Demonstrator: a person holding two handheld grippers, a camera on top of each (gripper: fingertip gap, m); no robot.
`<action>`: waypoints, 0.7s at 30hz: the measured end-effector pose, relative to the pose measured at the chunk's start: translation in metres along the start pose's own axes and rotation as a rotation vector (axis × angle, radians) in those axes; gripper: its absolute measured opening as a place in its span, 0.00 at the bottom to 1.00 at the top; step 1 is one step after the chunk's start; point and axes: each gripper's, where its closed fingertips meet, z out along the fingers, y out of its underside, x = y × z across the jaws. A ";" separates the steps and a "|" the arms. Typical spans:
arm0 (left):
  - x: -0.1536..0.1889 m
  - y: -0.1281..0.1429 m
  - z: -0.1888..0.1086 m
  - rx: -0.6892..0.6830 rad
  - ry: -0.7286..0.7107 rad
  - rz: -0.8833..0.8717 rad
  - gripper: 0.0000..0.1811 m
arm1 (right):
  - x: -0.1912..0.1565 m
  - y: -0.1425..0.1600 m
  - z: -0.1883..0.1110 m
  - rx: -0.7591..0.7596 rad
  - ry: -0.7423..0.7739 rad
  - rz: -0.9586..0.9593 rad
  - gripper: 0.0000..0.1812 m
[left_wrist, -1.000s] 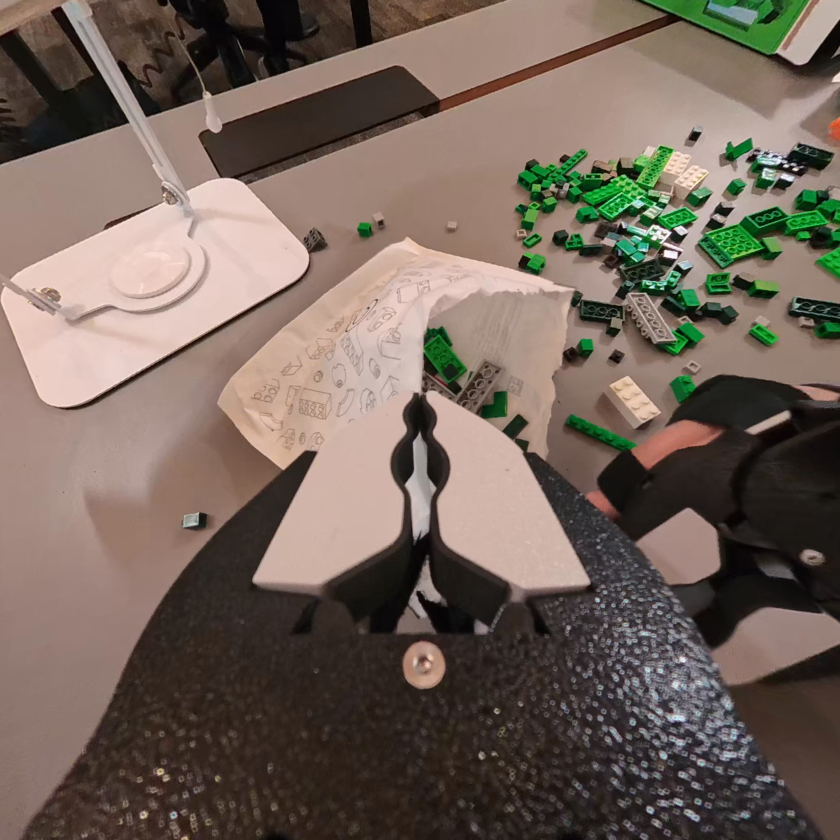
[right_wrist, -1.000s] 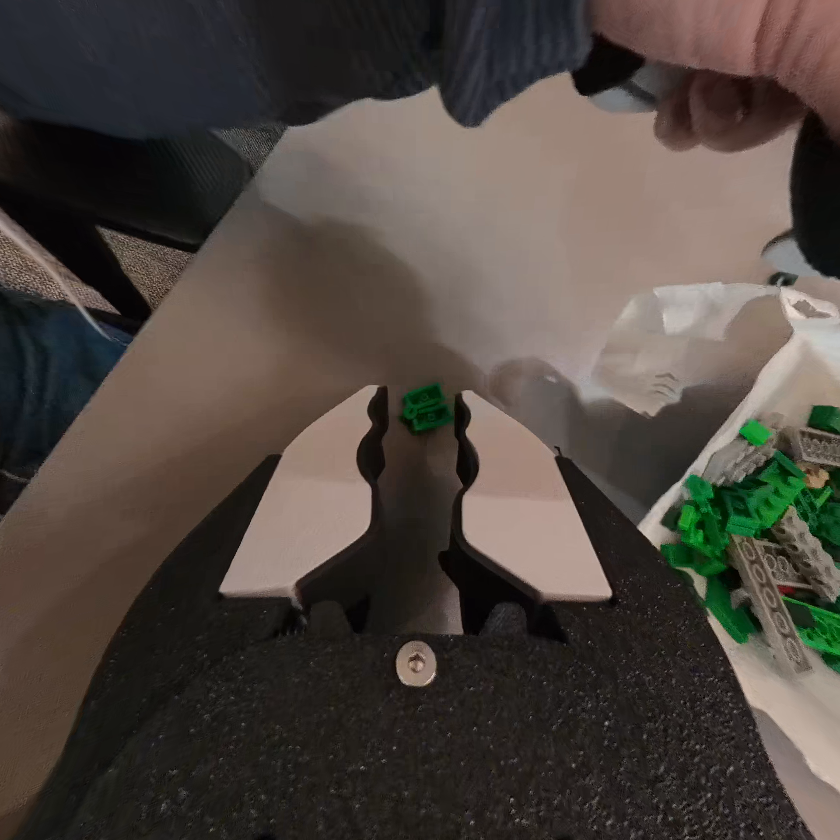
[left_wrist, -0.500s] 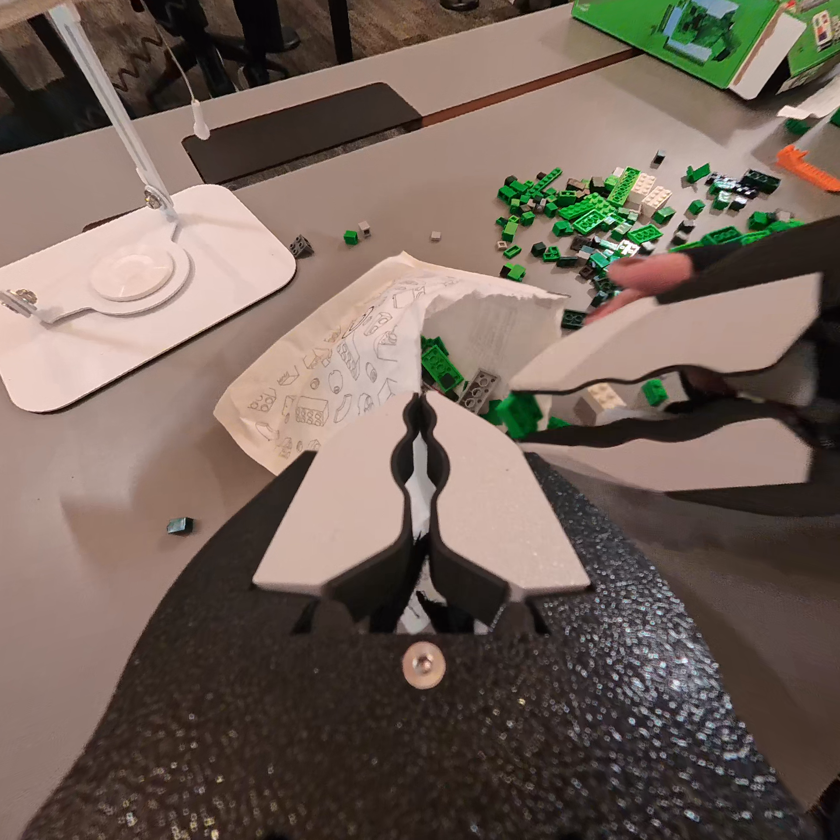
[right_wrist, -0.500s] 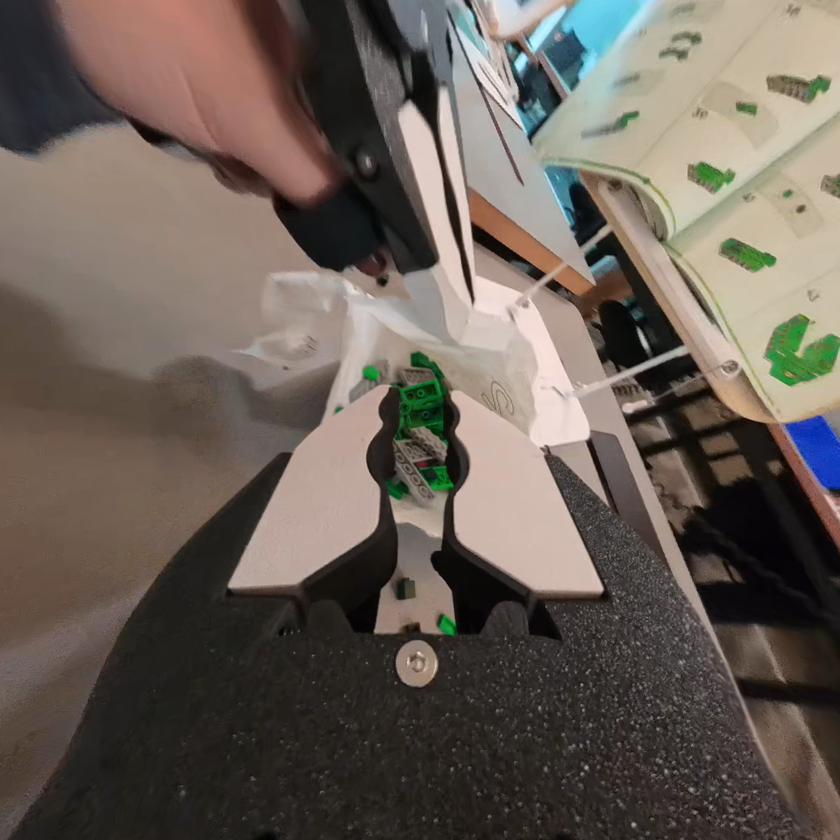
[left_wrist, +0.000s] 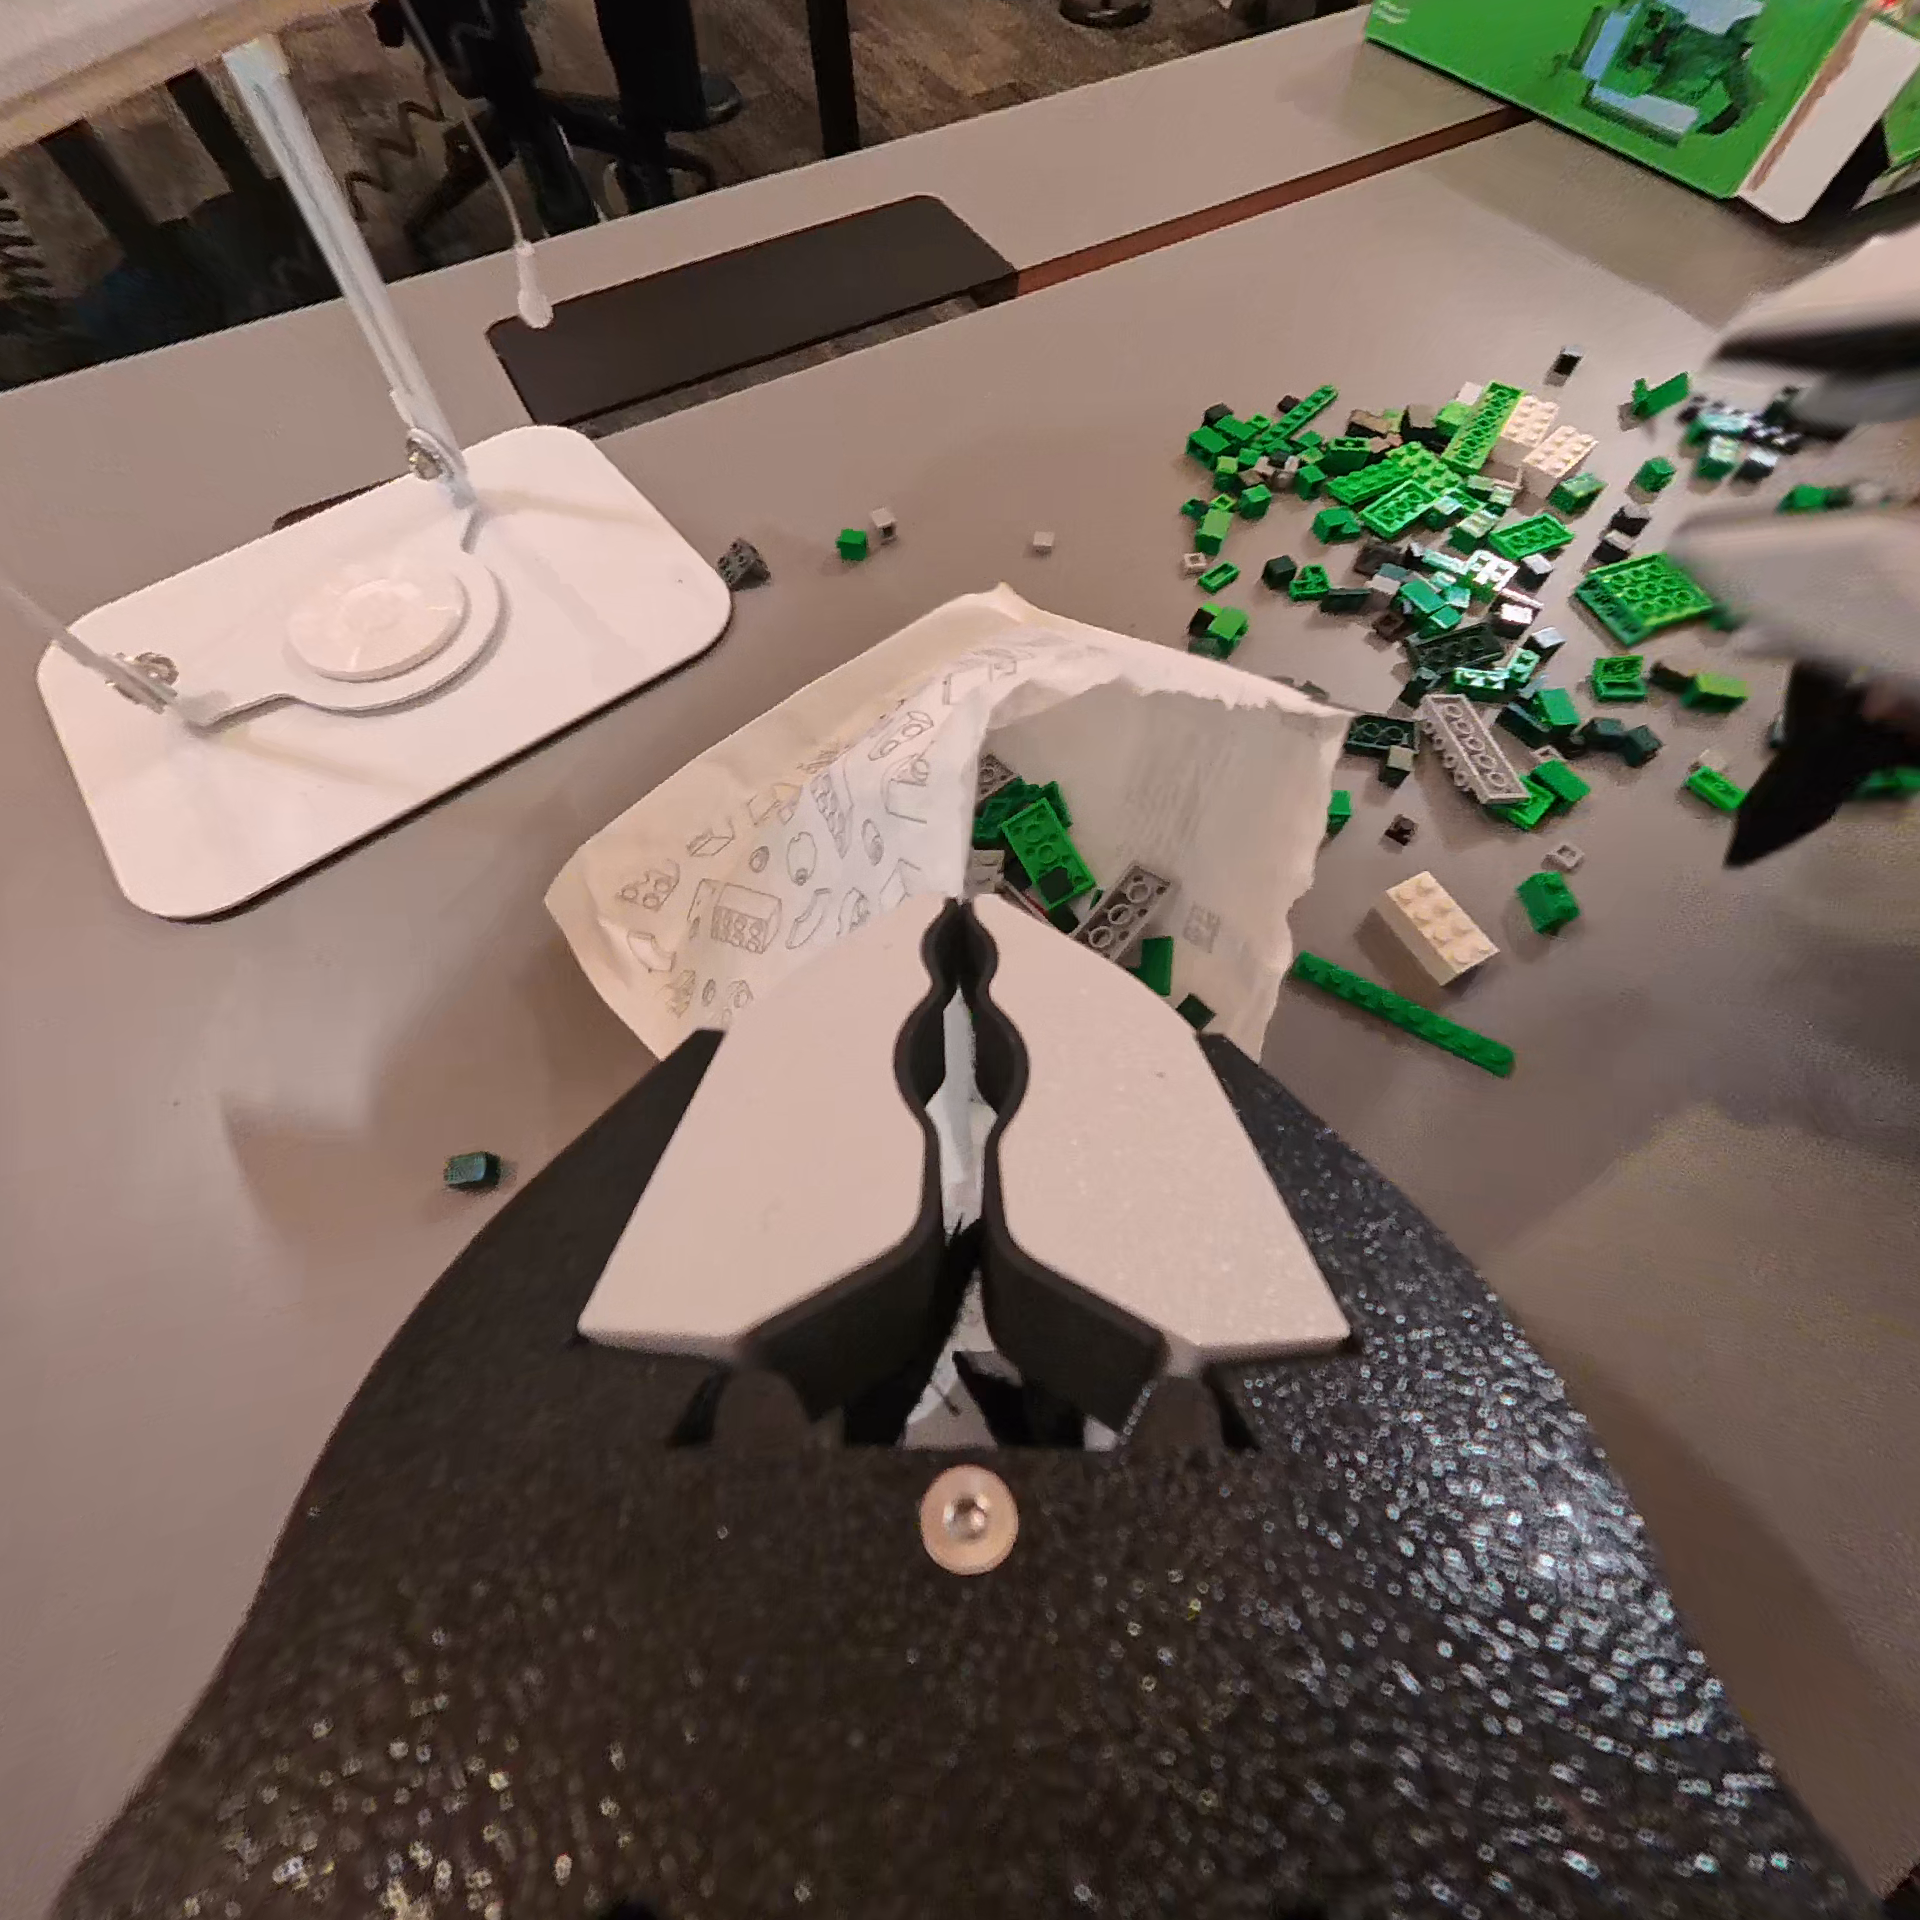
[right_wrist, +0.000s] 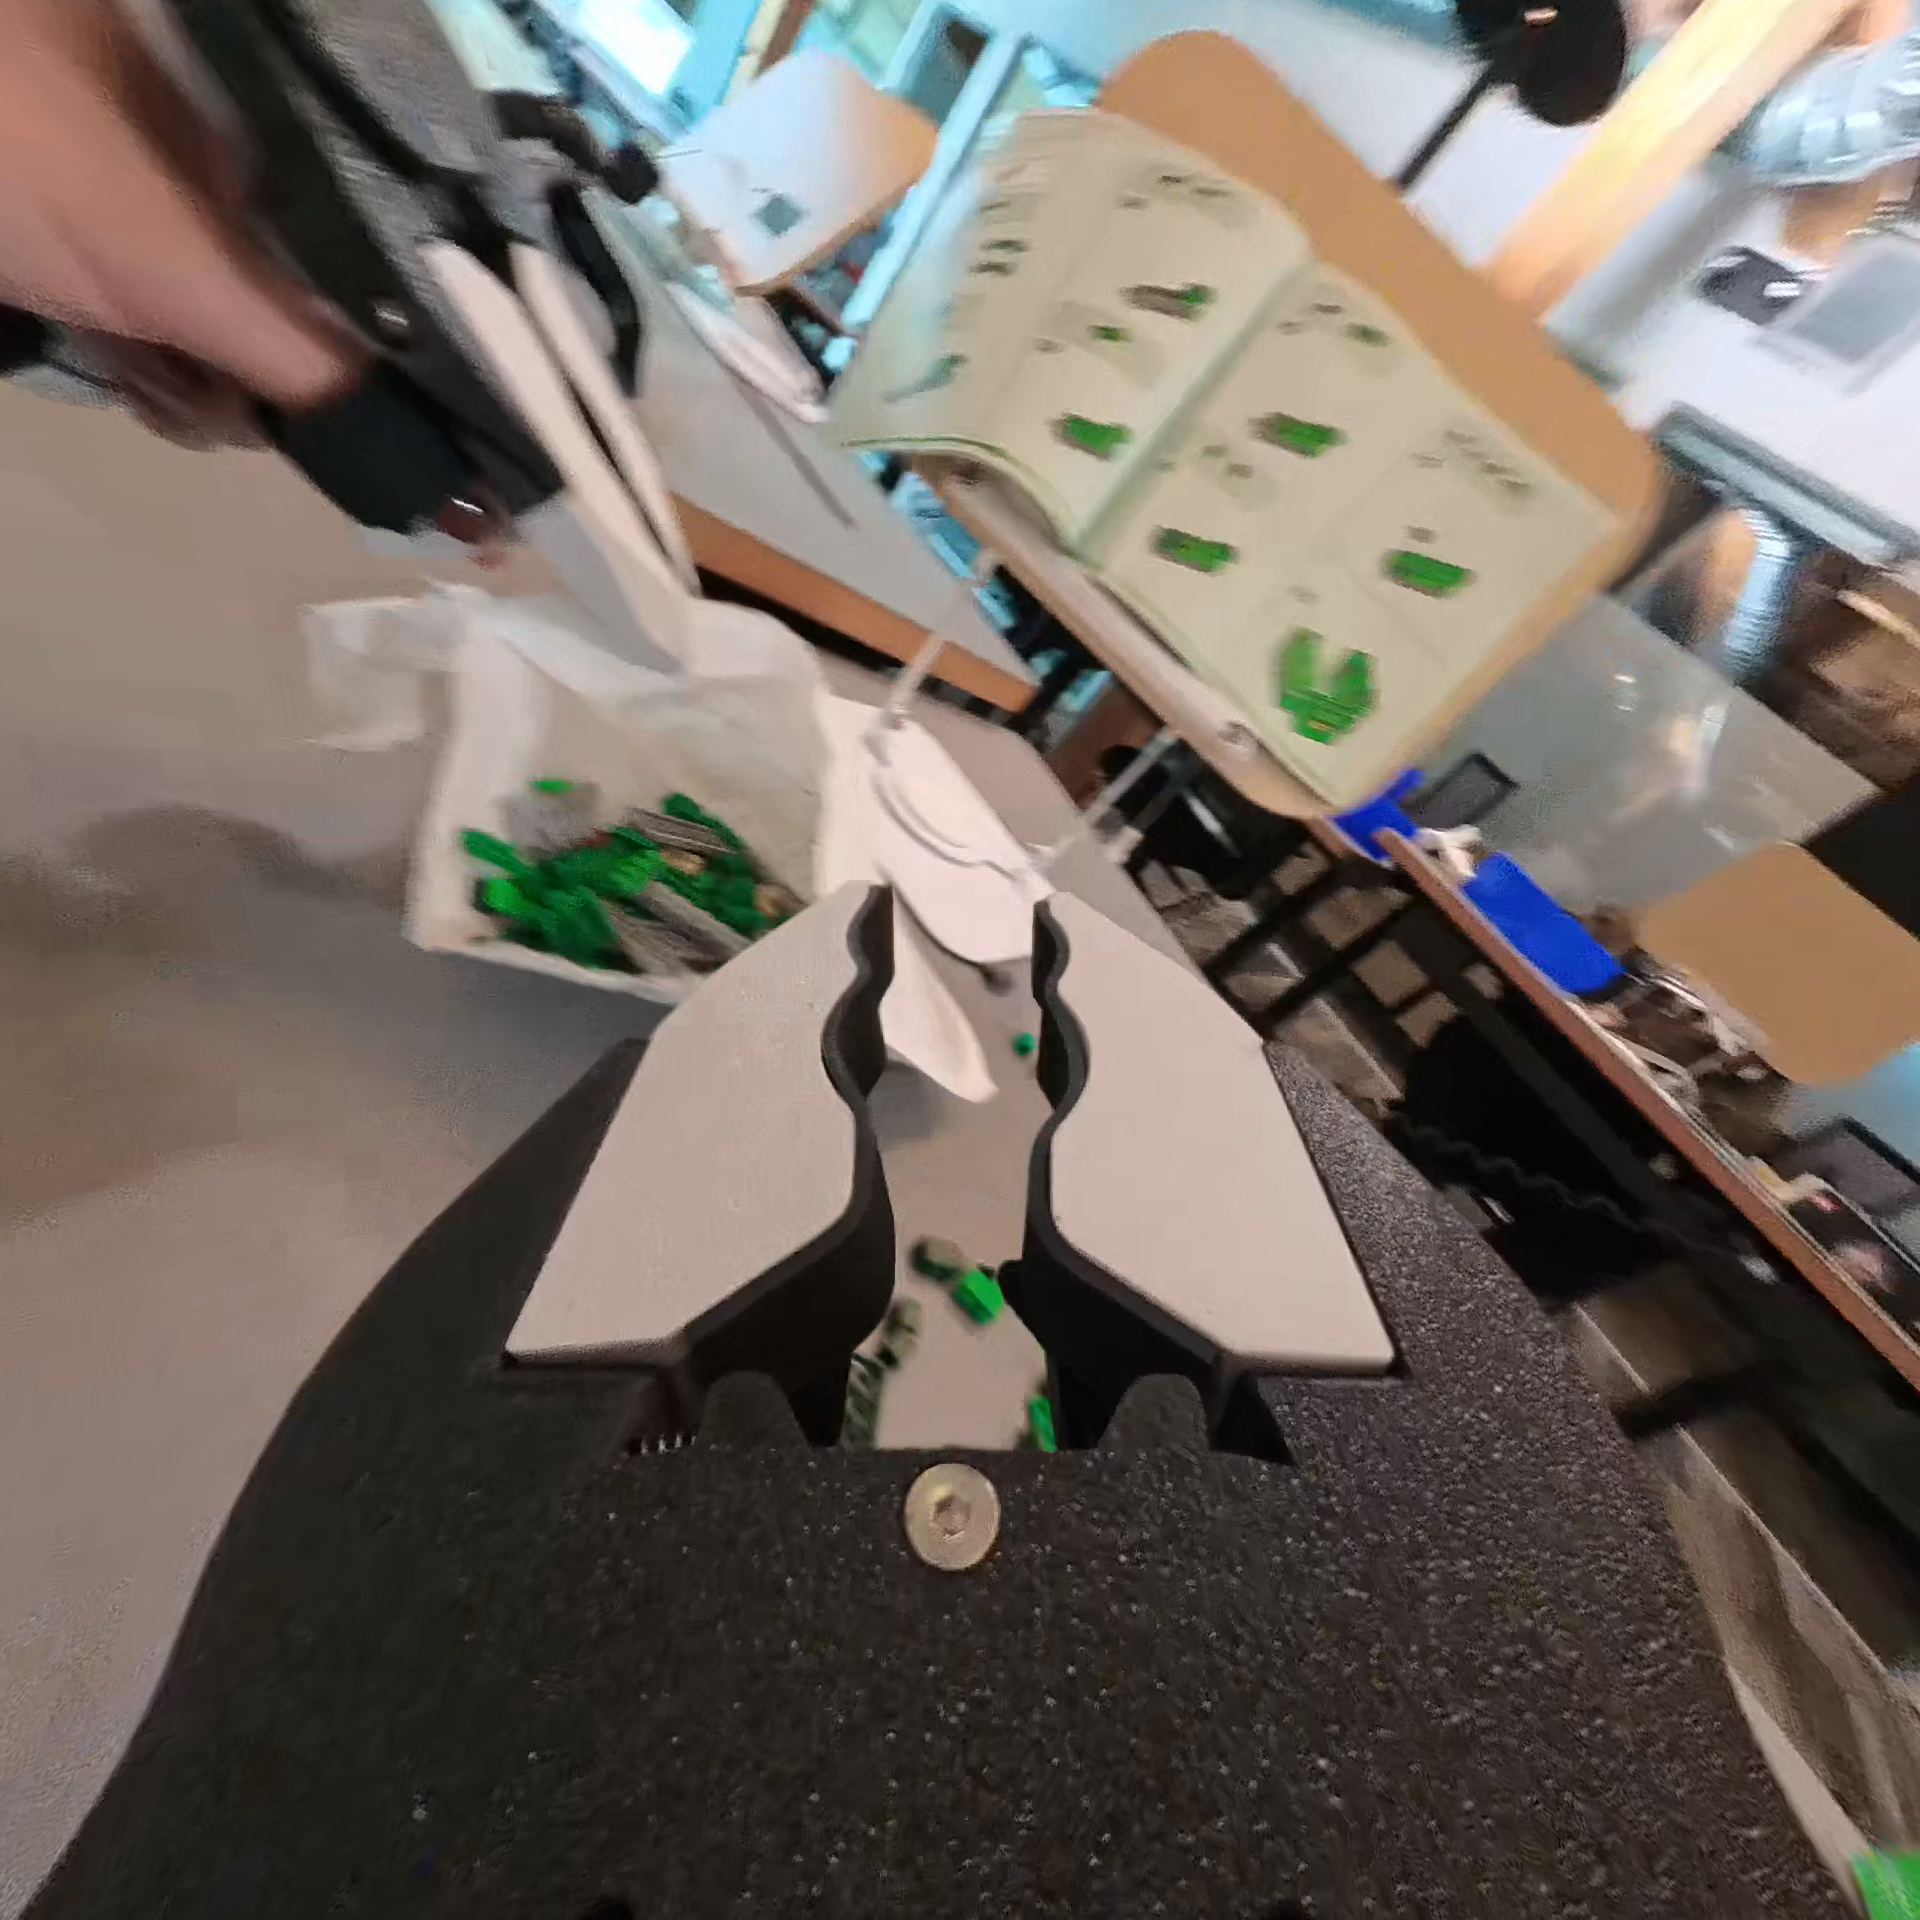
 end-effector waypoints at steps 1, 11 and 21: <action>-0.002 0.000 -0.001 0.000 -0.005 -0.003 0.00 | 0.014 0.006 -0.009 0.008 0.050 0.015 0.13; -0.012 -0.020 -0.027 0.089 -0.086 0.026 0.00 | 0.107 0.063 -0.085 -0.013 0.362 0.107 0.09; 0.000 -0.023 -0.030 0.071 -0.046 0.043 0.00 | -0.039 0.027 -0.035 0.070 -0.286 -0.068 0.20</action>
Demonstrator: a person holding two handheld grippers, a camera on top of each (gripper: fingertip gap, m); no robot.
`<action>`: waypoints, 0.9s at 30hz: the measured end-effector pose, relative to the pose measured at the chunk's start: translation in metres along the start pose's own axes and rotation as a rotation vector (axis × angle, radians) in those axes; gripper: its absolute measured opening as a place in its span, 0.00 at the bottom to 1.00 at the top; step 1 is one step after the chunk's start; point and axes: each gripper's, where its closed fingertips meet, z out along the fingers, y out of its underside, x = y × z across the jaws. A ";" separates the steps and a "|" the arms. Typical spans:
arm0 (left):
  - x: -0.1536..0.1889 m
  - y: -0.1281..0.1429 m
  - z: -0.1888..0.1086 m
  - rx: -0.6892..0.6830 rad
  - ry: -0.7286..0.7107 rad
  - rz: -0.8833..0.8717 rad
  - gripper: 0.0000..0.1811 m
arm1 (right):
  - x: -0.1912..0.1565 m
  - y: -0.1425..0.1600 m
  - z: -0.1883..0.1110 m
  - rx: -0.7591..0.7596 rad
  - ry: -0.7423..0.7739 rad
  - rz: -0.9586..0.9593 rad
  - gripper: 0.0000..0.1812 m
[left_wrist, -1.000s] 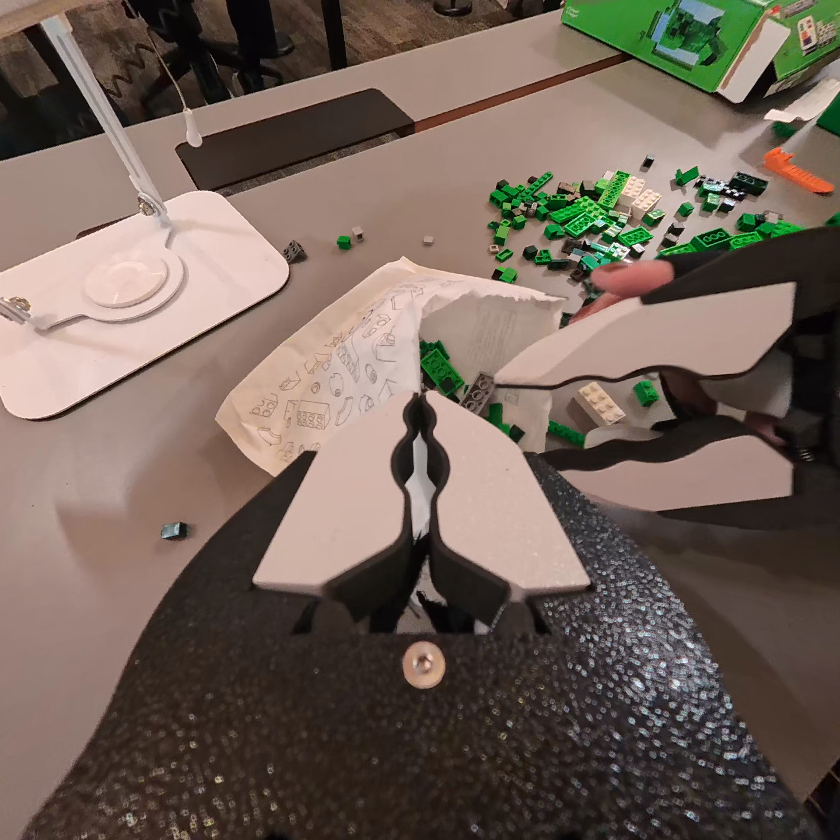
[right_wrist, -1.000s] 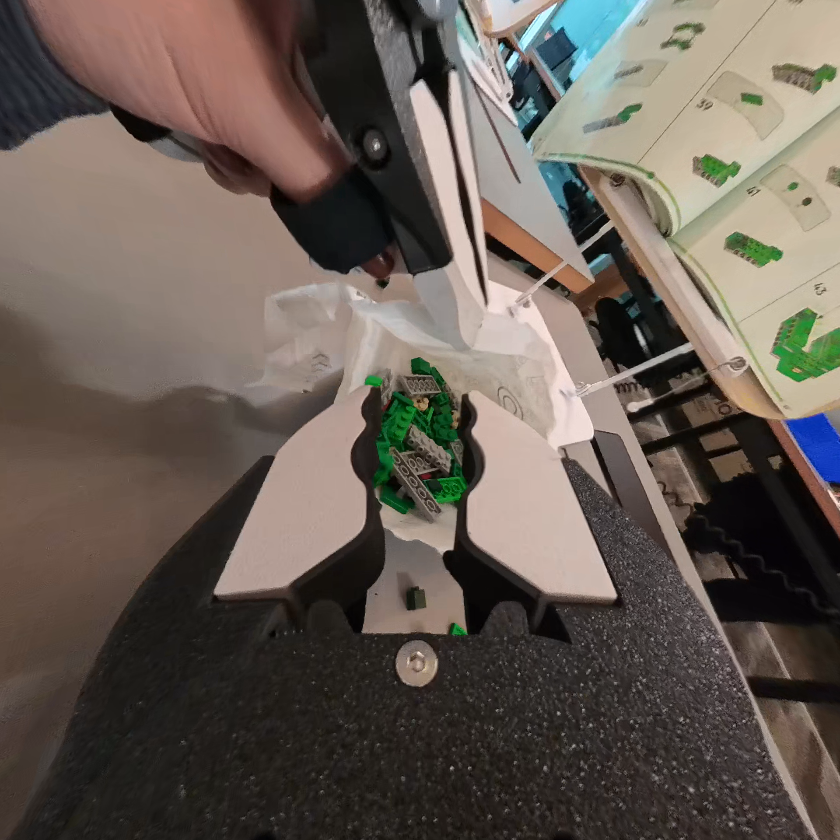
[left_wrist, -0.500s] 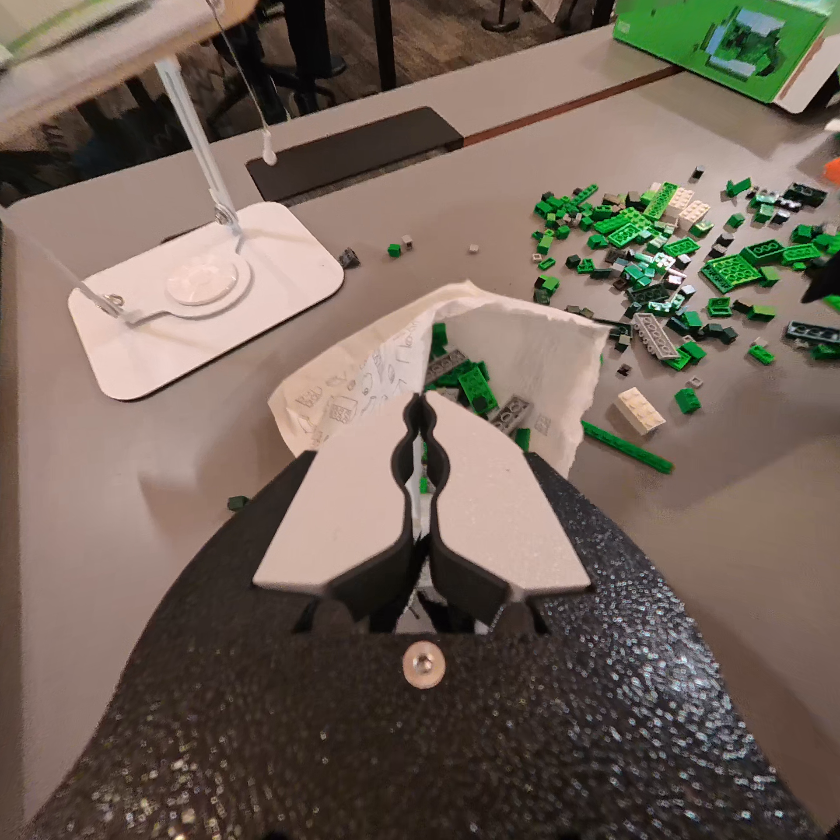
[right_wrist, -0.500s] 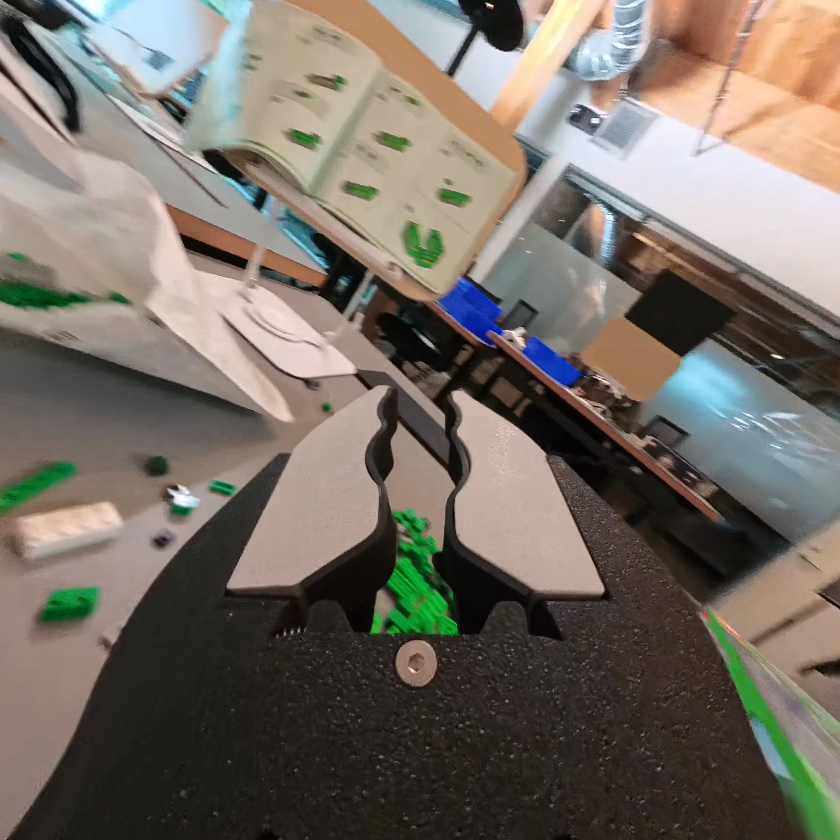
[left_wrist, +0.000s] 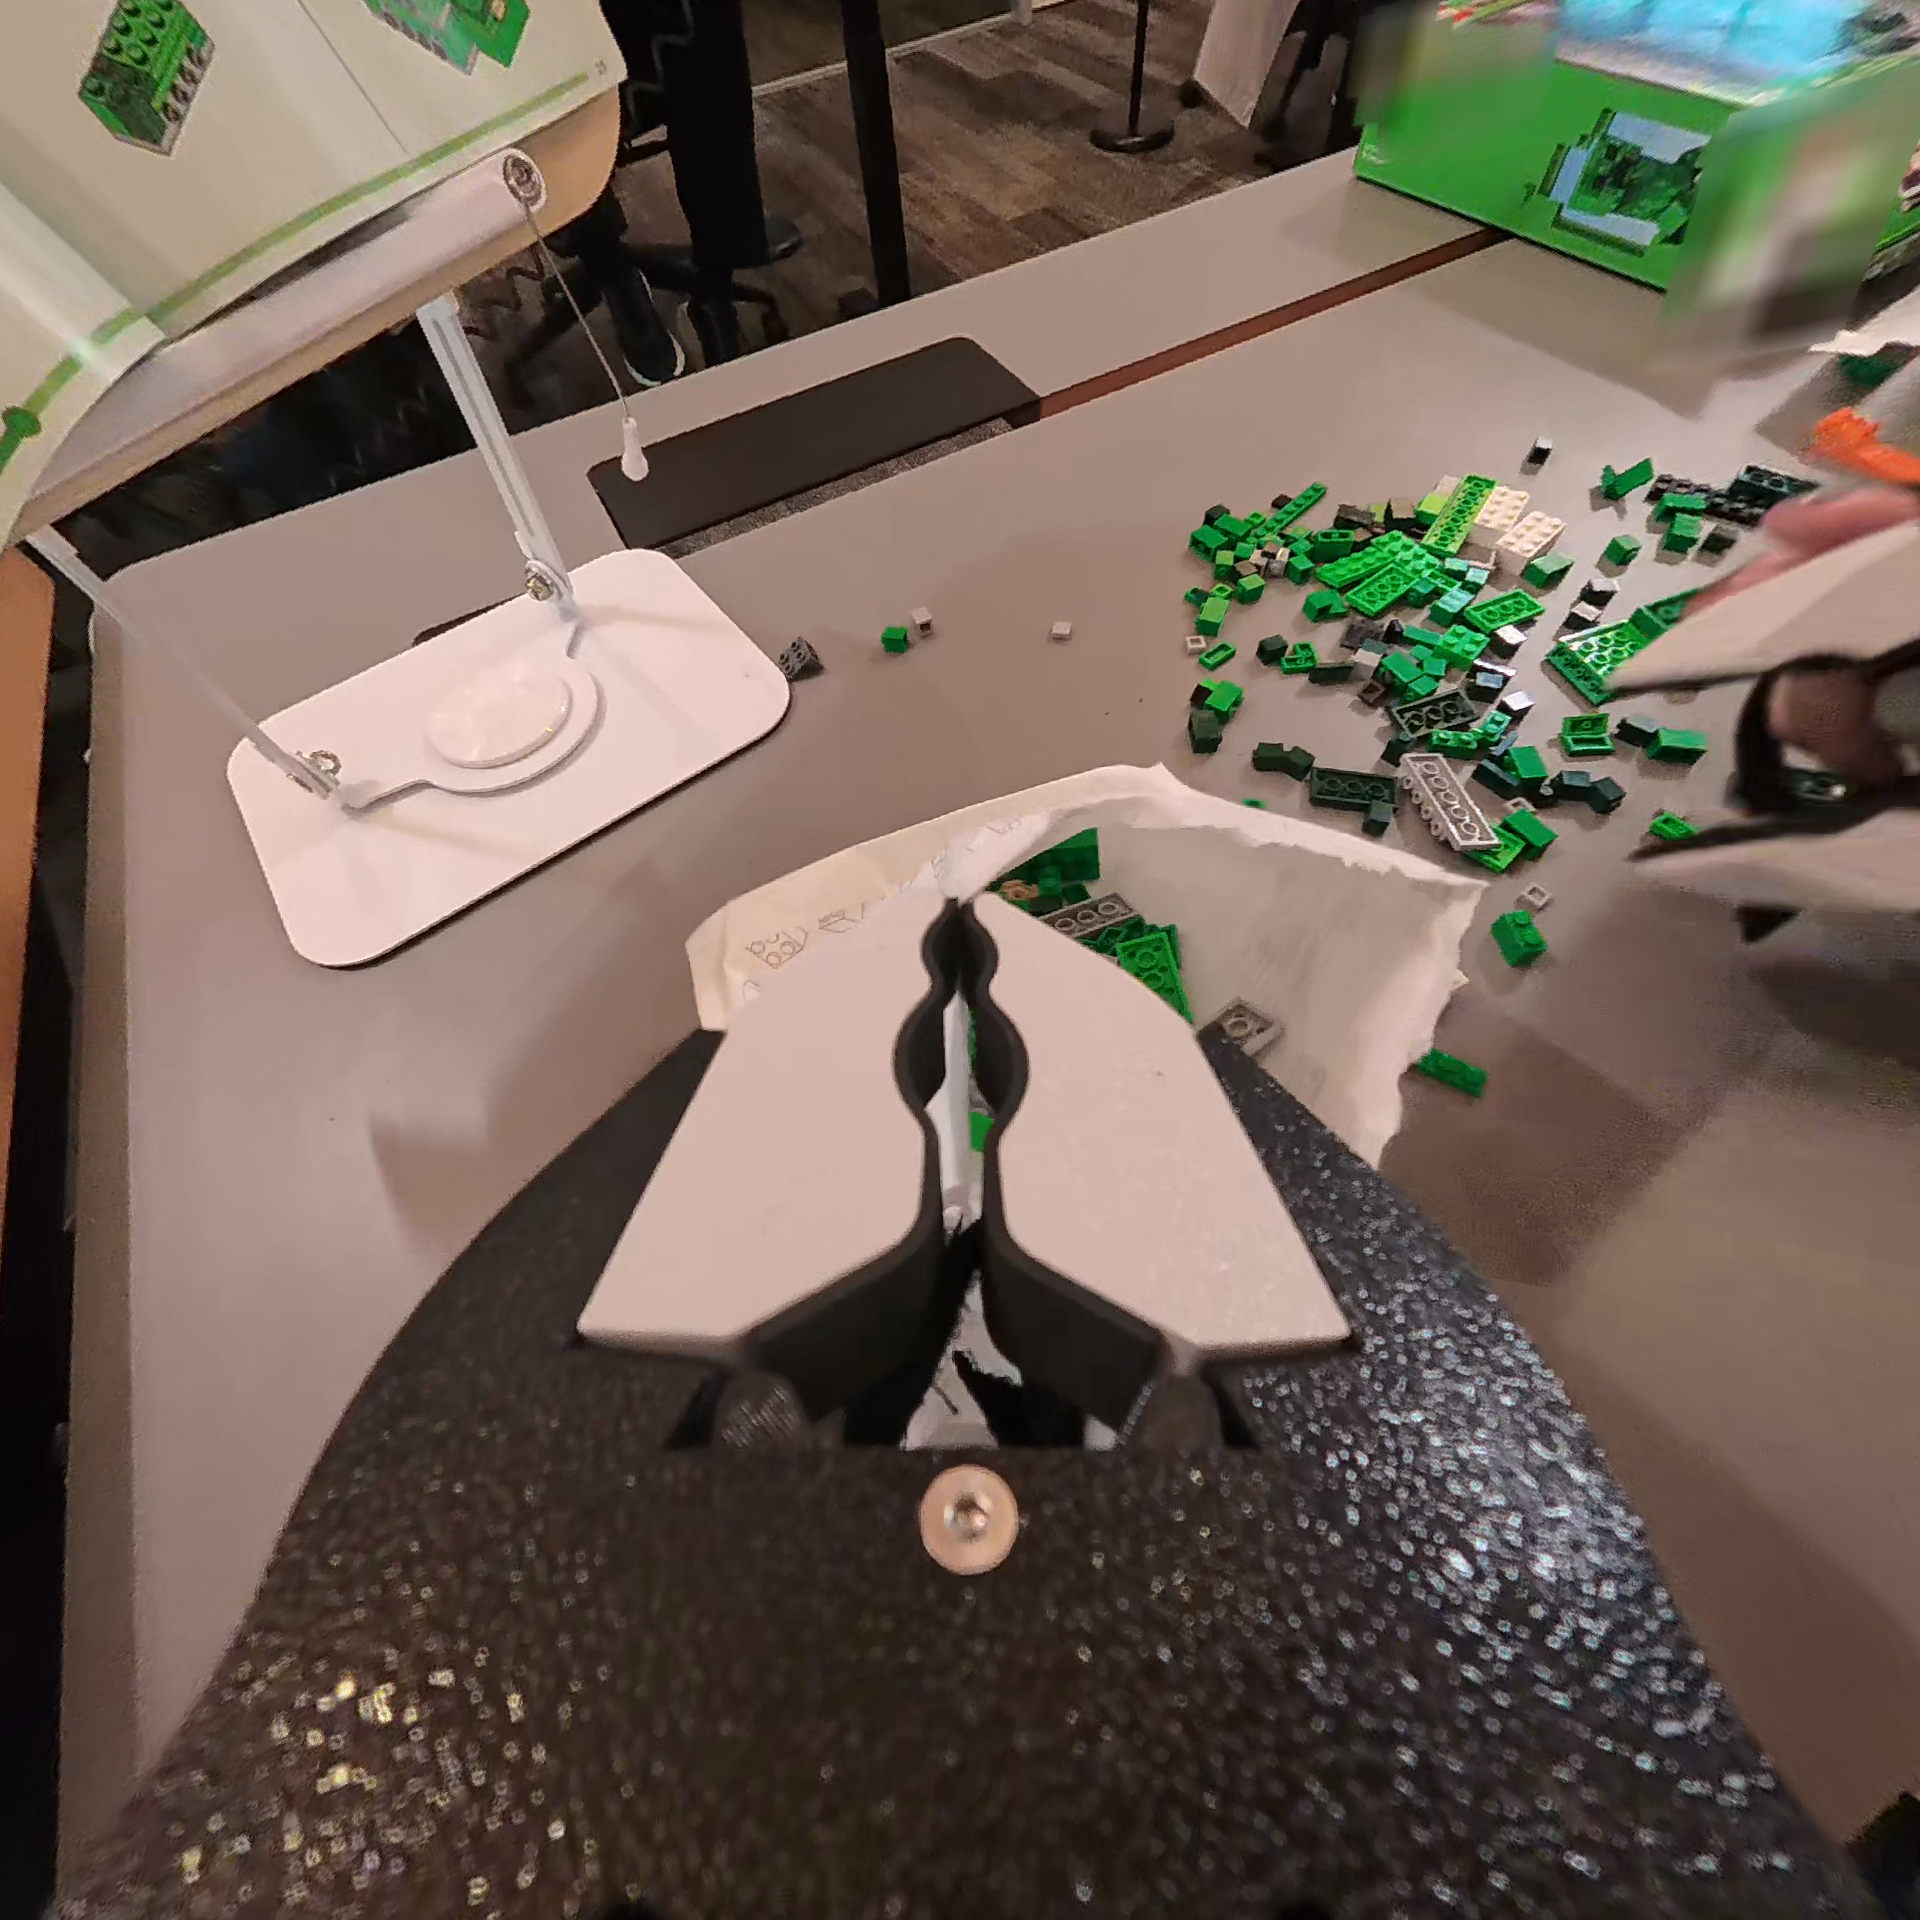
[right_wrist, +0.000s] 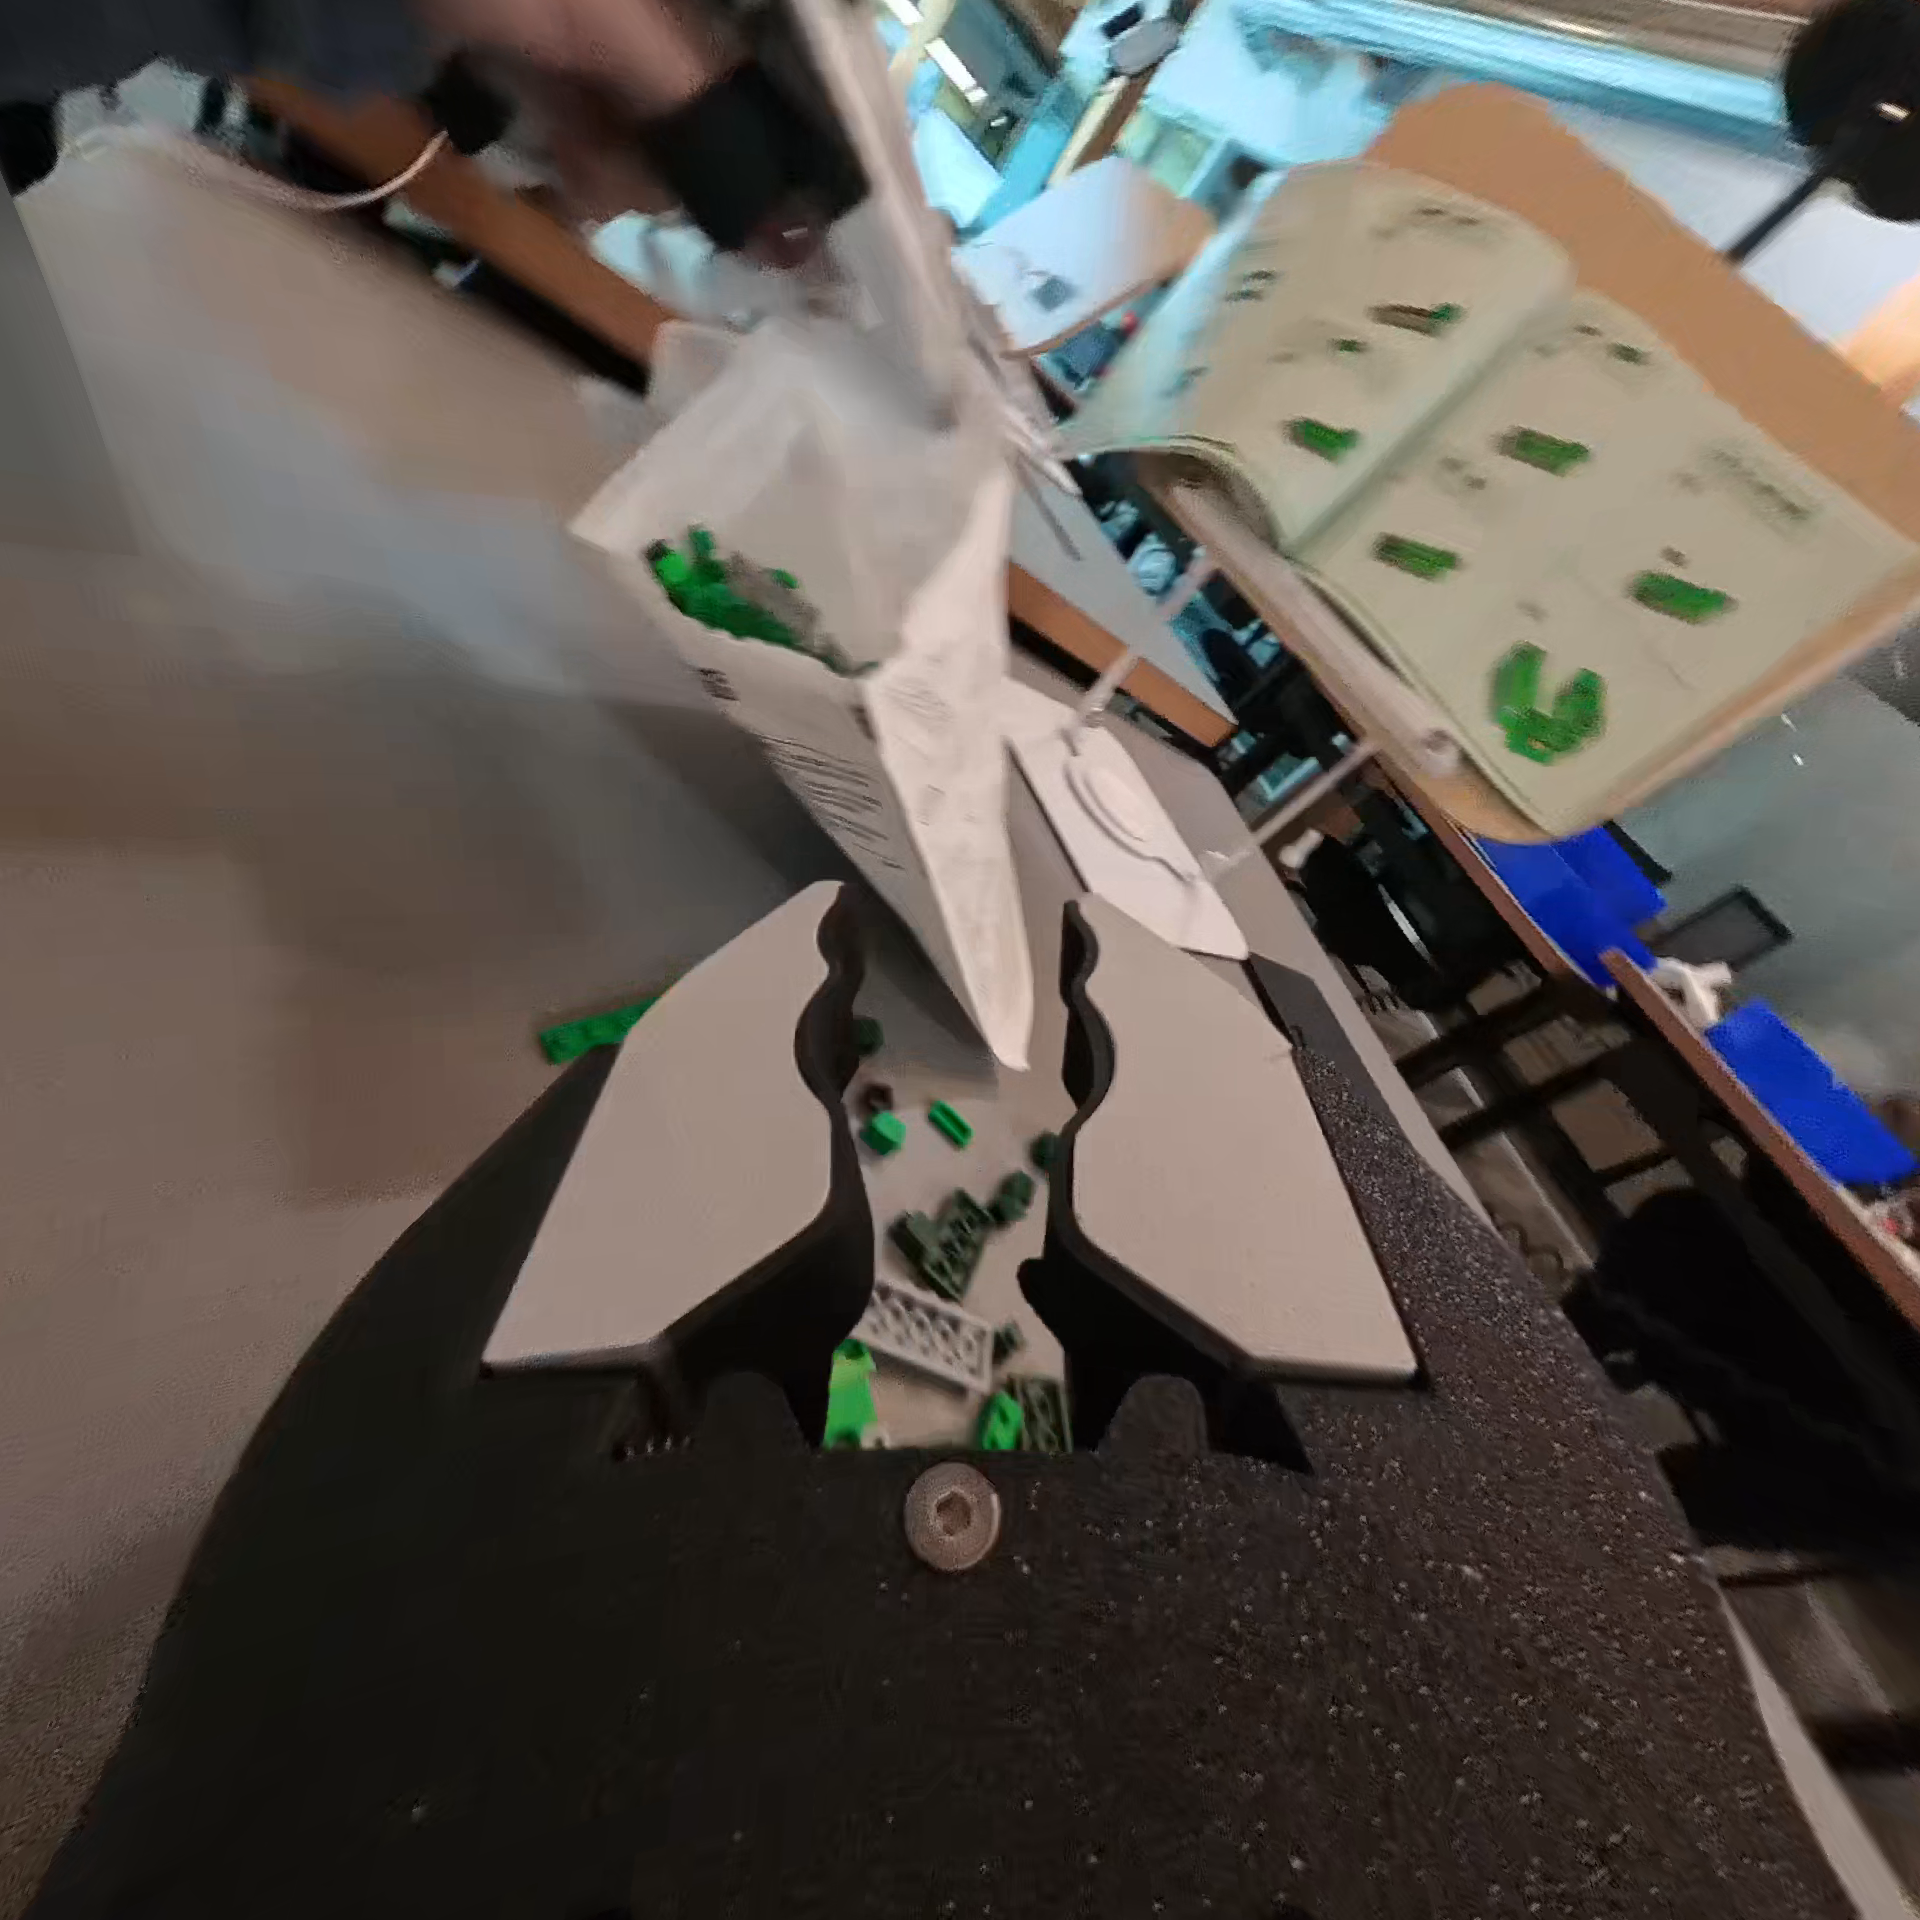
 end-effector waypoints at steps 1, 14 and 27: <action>0.002 0.001 0.000 -0.007 0.012 0.001 0.00 | -0.009 -0.001 0.011 -0.024 -0.004 -0.044 0.21; 0.011 0.010 -0.012 -0.059 0.147 0.041 0.00 | -0.009 0.005 0.073 -0.254 0.153 -0.213 0.03; 0.003 0.004 -0.041 0.115 0.250 0.174 0.37 | 0.005 0.007 0.064 -0.141 0.161 0.183 0.00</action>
